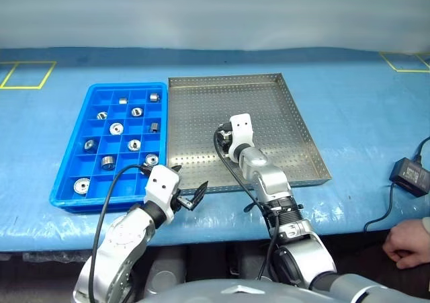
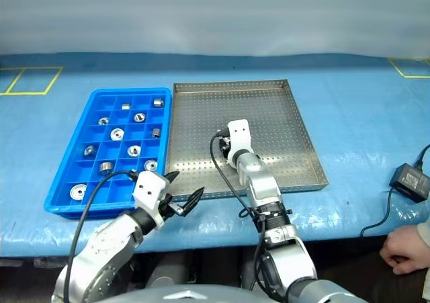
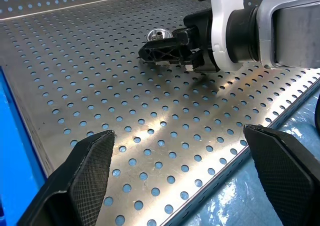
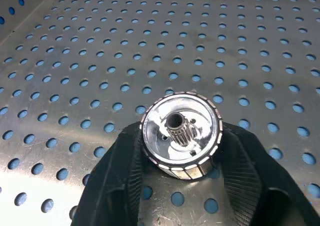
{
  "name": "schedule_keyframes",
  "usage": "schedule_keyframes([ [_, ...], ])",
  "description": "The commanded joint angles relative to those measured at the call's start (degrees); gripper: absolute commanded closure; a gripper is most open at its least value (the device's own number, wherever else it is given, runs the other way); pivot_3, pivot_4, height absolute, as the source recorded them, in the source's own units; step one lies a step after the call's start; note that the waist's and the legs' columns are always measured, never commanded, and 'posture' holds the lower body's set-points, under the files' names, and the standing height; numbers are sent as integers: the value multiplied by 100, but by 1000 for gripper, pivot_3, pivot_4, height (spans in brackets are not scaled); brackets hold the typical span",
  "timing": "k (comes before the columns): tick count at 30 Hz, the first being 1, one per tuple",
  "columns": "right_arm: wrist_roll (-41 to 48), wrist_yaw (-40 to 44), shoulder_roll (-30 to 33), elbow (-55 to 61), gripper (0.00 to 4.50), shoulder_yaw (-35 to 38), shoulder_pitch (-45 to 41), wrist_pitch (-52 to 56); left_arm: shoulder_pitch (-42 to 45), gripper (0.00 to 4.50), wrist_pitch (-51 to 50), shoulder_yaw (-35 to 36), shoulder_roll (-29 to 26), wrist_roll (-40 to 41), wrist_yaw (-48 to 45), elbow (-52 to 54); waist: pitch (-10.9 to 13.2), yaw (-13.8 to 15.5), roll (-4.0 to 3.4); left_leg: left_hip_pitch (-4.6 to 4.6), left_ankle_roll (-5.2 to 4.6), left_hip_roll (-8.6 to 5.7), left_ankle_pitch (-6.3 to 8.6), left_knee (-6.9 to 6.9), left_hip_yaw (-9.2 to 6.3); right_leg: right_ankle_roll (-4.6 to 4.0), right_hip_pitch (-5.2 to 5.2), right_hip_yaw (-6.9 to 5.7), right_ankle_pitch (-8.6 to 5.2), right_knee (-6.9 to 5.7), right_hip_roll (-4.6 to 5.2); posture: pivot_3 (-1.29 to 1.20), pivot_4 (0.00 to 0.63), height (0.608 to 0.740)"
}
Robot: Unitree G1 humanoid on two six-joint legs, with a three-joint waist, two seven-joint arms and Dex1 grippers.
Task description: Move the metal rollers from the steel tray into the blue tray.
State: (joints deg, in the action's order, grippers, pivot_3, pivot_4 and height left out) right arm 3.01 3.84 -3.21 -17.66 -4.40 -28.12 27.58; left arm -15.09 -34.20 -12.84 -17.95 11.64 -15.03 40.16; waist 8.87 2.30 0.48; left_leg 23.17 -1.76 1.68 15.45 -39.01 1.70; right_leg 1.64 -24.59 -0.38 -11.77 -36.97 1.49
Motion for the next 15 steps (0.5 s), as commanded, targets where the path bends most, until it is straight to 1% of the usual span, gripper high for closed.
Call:
schedule_keyframes([
  [1, 23, 58, -21, 131, 2670, 17, -102, -54, -32, 0, 174, 101, 57, -78, 109, 240, 0, 9, 0, 0, 0, 0, 0, 0, 0, 0, 0, 0, 0, -1, 0, 249, 150, 740],
  [5, 36, 327, 30, 874, 2670, -232, -156, 190, -139, 0, 456, 481, 420, -180, 573, 284, 2, 23, -2, 1, 0, 1, 0, 0, 0, 1, -2, 0, 1, -1, -1, 280, 150, 740],
  [7, 61, 526, 20, 1315, 2670, -457, -265, 467, -190, 0, 555, 797, 716, -141, 861, 316, 2, 40, -2, 2, 0, 0, 0, 2, 0, 6, -4, 1, 4, -1, 0, 310, 150, 740],
  [9, 63, 676, -18, 1649, 2670, -686, -396, 788, -249, 0, 644, 1032, 873, -180, 1023, 370, 2, 70, -2, 2, 0, 3, 0, 4, -4, 25, -5, -3, 15, -1, -2, 345, 150, 740],
  [13, 112, 939, -293, 1962, 2670, -1246, -603, 1228, -545, 0, 841, 1491, 1100, -345, 1382, 595, 2, 210, 0, 3, 0, 4, 0, 10, -11, 22, -5, -12, 12, 0, -6, 428, 150, 740],
  [15, 182, 1107, -458, 1995, 2670, -1487, -629, 1320, -764, 0, 909, 1675, 1228, -328, 1493, 743, 2, 335, 0, 3, 1, 3, 1, 17, -16, 18, -5, -18, 10, 4, -2, 463, 150, 740],
])
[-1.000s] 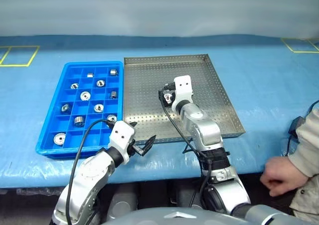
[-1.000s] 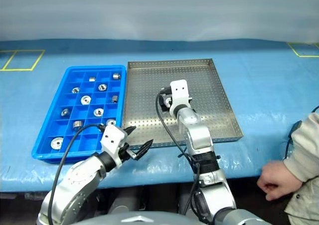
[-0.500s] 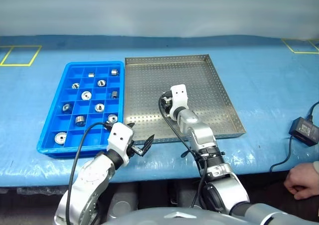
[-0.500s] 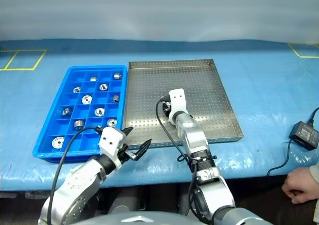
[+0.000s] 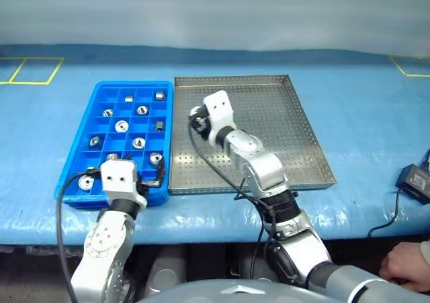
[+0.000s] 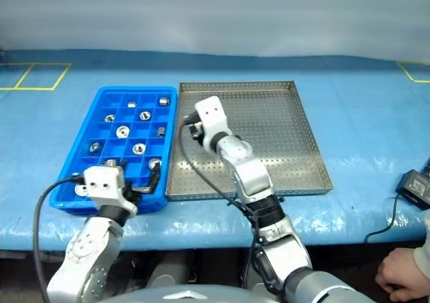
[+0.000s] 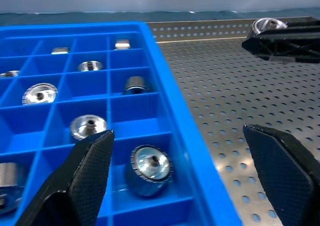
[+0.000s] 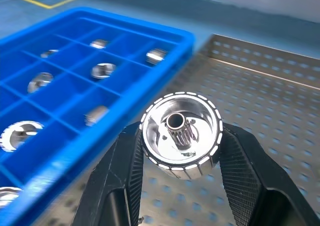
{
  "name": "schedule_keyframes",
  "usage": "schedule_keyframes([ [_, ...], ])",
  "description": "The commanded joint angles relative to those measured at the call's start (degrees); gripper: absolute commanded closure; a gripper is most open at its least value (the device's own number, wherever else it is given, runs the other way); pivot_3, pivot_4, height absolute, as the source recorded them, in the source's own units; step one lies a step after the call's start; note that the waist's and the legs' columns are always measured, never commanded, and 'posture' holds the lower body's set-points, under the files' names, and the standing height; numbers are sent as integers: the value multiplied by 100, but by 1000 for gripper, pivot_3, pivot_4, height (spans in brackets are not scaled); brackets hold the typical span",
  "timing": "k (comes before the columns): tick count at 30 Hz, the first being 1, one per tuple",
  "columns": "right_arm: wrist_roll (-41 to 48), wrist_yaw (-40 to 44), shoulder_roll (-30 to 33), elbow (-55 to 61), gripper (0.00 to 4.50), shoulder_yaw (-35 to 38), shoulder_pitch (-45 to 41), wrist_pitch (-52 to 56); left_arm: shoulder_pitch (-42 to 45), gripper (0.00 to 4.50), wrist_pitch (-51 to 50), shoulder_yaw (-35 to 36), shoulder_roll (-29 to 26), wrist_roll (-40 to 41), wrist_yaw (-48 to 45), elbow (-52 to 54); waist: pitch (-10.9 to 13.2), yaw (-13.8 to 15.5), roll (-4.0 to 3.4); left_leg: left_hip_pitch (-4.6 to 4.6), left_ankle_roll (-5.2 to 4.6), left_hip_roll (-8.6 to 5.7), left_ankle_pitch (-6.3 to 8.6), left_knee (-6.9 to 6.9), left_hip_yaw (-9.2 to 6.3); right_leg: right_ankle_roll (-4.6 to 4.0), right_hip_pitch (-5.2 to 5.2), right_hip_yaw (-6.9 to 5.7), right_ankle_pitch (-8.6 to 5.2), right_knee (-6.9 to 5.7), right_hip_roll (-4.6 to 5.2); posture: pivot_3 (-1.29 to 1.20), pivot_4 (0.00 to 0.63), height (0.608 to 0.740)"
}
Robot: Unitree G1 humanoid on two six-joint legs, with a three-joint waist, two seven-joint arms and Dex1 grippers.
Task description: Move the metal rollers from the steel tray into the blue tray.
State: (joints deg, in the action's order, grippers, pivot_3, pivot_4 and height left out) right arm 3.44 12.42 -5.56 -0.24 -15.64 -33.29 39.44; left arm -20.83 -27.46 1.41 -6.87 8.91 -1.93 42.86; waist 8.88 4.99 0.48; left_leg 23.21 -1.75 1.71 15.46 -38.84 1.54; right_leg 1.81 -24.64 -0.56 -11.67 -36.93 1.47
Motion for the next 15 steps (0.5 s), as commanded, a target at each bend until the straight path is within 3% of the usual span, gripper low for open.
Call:
schedule_keyframes([
  [1, 161, 344, -308, 236, 2670, -533, -101, 149, -373, 0, 265, 344, 166, -63, 232, 576, 1, 114, 0, 4, 1, -1, 0, 1, -5, -1, -1, -6, -1, 3, 1, 487, 150, 740],
  [9, 251, 705, -415, 195, 2670, -1221, 152, 226, -1492, 0, 509, 504, 468, -30, 313, 971, 3, 771, 9, 39, 3, -12, 2, -5, -30, -24, -14, -39, -29, 19, 17, 575, 150, 740],
  [15, 249, 864, -186, 434, 2670, -1310, 421, 488, -1535, 0, 501, 312, 413, -82, 257, 932, 1, 1178, 13, 44, 9, -4, 4, -13, -32, -29, -49, -54, -33, 12, 14, 559, 150, 740],
])
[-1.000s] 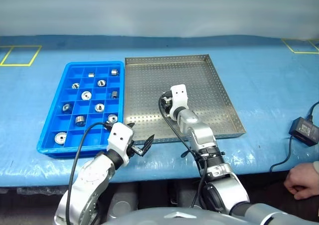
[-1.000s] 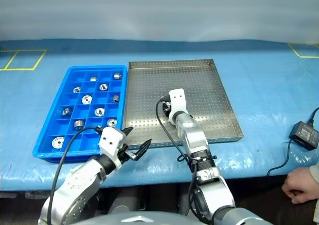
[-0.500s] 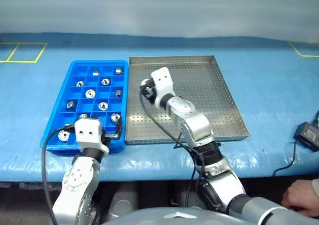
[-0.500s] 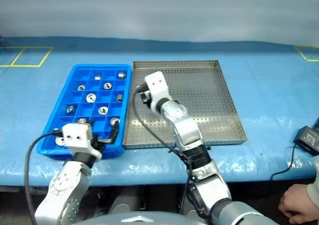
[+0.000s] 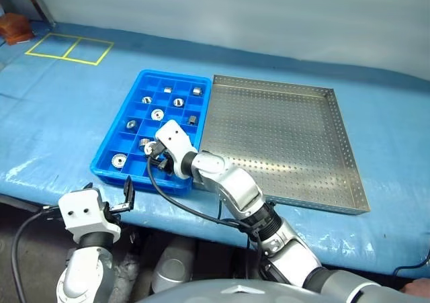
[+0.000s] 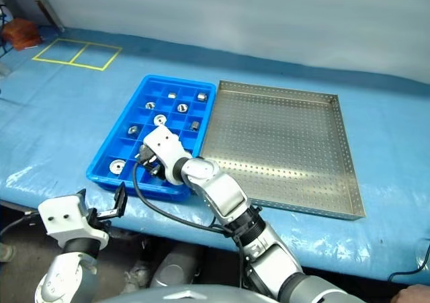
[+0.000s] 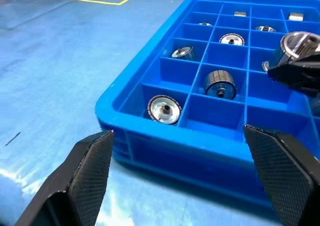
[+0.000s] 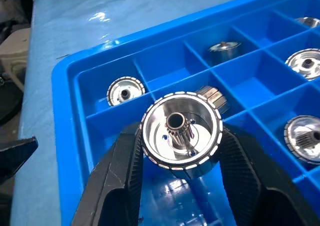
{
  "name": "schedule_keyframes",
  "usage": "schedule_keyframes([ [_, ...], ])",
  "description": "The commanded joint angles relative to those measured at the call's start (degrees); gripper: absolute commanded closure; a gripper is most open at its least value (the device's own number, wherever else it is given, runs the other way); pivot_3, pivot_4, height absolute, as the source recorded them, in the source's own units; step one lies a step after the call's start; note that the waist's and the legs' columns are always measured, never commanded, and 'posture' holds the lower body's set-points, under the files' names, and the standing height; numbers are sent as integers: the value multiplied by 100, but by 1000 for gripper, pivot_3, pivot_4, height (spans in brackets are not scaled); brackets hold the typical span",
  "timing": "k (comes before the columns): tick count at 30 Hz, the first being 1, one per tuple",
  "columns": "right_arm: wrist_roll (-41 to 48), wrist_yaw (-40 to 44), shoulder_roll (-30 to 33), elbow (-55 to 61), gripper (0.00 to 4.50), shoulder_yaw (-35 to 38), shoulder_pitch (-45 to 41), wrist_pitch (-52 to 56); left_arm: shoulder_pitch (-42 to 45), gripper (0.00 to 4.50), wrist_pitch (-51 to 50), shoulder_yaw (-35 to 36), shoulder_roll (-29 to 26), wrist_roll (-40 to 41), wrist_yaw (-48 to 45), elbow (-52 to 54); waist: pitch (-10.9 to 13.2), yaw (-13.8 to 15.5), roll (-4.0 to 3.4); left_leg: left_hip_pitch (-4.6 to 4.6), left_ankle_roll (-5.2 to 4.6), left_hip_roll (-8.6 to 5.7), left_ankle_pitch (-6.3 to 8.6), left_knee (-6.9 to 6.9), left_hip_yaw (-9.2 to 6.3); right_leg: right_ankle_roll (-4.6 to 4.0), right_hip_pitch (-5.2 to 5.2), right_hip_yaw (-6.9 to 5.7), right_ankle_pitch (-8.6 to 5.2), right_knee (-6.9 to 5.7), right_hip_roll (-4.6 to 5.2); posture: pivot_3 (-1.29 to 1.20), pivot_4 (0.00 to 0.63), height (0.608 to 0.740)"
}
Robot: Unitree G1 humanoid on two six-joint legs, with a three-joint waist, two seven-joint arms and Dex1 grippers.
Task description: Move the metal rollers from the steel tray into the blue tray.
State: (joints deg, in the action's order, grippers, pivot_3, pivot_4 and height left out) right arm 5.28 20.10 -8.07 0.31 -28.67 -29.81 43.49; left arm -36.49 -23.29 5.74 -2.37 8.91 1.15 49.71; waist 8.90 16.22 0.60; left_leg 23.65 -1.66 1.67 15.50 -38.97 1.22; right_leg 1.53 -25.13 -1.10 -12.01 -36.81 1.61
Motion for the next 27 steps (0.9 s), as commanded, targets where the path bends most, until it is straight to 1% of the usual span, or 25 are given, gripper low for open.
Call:
schedule_keyframes([
  [1, 71, 118, 123, 430, 2670, 3, 126, 140, 70, 0, 65, -143, -47, -68, -60, 226, -1, 114, 2, 6, 0, -1, 0, -1, 1, 0, -6, 0, 0, -1, 0, 546, 150, 740],
  [2, 66, 134, 184, 475, 2670, 9, 172, 185, 110, 0, 40, -164, -72, -61, -77, 208, -2, 179, 3, 10, 0, -1, 0, -1, 3, 0, -11, 1, 0, -1, 0, 542, 150, 740],
  [4, 46, 156, 308, 571, 1932, 19, 260, 271, 189, 0, -12, -197, -123, -30, -127, 176, -2, 275, 3, 20, 1, -2, 0, -1, 4, 1, -20, 1, 1, -2, -2, 529, 150, 740],
  [6, 62, 185, 418, 723, 1294, 35, 334, 372, 285, 0, -69, -194, -184, -9, -175, 151, -4, 357, 5, 25, 2, -6, 1, -2, 5, 3, -23, 1, 3, -2, -6, 501, 150, 740],
  [10, 208, 177, 595, 1304, 26, 317, 491, 680, 553, 0, -260, -133, -449, 145, -438, 143, -5, 418, 5, 25, 8, -8, 4, -2, 9, 2, -23, -1, 2, -1, -13, 457, 150, 740],
  [14, 532, 276, 811, 2062, 26, 700, 683, 1010, 834, 0, -499, 4, -781, 481, -817, 177, -4, 383, 4, 28, 9, -9, 5, -6, 9, 1, -17, -5, 1, -4, -16, 377, 150, 740],
  [18, 714, 323, 1295, 2769, 26, 1020, 998, 1247, 1257, 0, -731, 137, -1139, 676, -1106, -6, -6, 244, 4, 24, 9, -9, 4, -14, 9, -5, -14, -18, -2, -3, -14, 284, 150, 740],
  [21, 733, 154, 1545, 3083, 26, 1234, 1274, 1422, 1561, 0, -859, 155, -1293, 794, -1249, -184, -10, 3, 1, 21, 10, -9, 4, -18, 8, -7, 0, -25, -3, -3, -12, 240, 150, 740],
  [23, 713, 17, 1628, 3187, 26, 1351, 1423, 1501, 1720, 0, -921, 105, -1353, 853, -1322, -273, -9, -246, 0, 9, 10, -11, 4, -17, 4, -8, 39, -28, -3, -2, -14, 213, 150, 740],
  [27, 712, -217, 1609, 3254, 26, 1439, 1567, 1580, 1894, 0, -1004, -46, -1387, 885, -1391, -378, -8, -717, -1, -2, 10, -10, 3, -16, -11, -12, 50, -27, -4, -4, -13, 187, 150, 740],
])
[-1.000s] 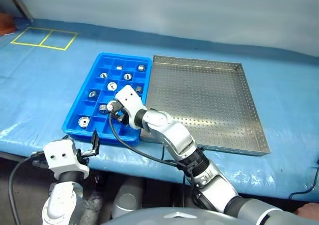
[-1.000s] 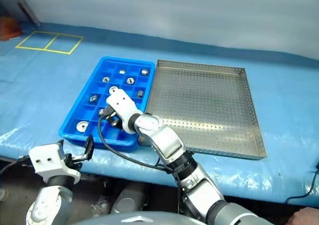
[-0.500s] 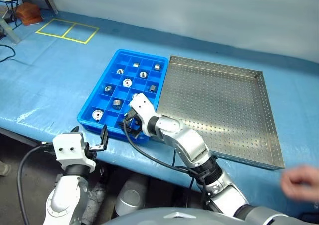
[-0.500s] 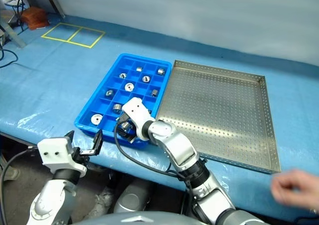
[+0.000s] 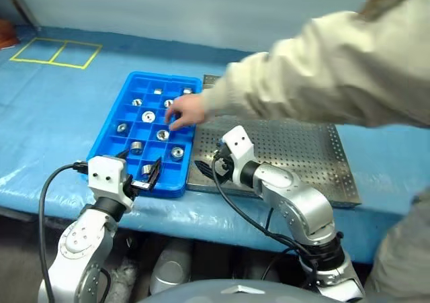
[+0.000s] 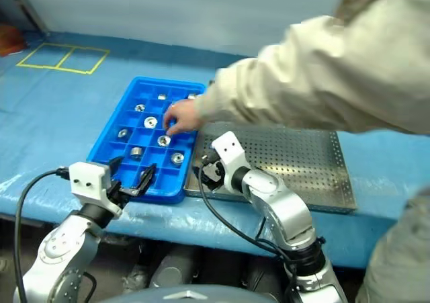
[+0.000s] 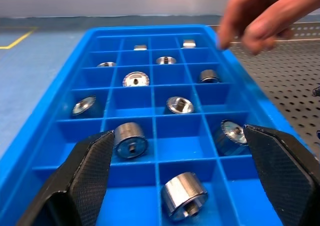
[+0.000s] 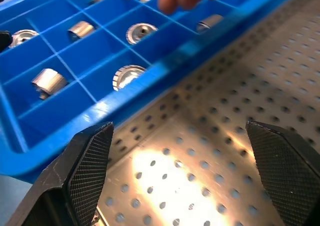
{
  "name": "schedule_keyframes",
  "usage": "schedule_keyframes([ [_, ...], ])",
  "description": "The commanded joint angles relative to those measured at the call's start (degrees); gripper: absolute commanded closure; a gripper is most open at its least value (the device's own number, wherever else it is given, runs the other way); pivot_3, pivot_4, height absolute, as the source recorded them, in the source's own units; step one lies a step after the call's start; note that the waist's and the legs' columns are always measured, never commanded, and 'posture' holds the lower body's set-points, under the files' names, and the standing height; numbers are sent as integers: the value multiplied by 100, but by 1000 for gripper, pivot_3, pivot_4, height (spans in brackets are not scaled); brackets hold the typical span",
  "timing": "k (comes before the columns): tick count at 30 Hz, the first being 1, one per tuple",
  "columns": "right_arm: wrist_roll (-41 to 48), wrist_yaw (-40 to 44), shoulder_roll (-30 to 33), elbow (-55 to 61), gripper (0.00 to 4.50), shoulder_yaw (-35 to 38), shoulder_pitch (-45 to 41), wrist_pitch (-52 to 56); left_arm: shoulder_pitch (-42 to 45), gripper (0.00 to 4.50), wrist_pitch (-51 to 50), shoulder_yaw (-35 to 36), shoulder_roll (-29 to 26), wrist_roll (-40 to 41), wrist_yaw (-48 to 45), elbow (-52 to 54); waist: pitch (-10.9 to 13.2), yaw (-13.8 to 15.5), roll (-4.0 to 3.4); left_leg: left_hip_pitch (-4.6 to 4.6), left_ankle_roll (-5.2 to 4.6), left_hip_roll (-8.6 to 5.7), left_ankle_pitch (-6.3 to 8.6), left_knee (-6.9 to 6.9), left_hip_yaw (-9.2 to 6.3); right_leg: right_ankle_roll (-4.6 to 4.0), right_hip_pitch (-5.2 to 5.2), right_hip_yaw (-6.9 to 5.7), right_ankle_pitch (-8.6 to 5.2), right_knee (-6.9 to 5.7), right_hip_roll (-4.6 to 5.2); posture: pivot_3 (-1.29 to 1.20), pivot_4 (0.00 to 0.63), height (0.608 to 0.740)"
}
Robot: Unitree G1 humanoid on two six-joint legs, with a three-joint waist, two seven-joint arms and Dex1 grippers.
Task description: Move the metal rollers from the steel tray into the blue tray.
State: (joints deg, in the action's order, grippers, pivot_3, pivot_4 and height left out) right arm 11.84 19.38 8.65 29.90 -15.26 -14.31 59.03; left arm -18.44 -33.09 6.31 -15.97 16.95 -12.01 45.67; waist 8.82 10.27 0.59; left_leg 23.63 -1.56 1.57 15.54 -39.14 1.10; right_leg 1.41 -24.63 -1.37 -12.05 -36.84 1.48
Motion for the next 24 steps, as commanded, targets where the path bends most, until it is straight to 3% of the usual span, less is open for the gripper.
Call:
schedule_keyframes([
  [1, 47, -200, -69, 294, 26, 93, 32, 33, 108, 0, -36, -135, -35, 75, -91, 11, 0, -240, 1, -3, 0, 0, 0, 0, -2, -1, 1, 2, 0, -1, -1, 187, 150, 740],
  [8, 63, -404, -114, 230, 26, 48, 51, 22, 135, 0, -66, -213, -27, 76, -109, 8, 0, -622, 1, -13, -1, 10, -1, 2, -5, -2, 4, 18, 1, -9, -1, 192, 150, 740],
  [24, 104, -459, -105, 157, 26, 22, 33, 16, 48, 0, -45, -293, -26, 75, -132, 14, 0, -624, 1, -17, -2, 12, -1, 1, 4, 2, 3, 38, 3, -9, 2, 203, 150, 740],
])
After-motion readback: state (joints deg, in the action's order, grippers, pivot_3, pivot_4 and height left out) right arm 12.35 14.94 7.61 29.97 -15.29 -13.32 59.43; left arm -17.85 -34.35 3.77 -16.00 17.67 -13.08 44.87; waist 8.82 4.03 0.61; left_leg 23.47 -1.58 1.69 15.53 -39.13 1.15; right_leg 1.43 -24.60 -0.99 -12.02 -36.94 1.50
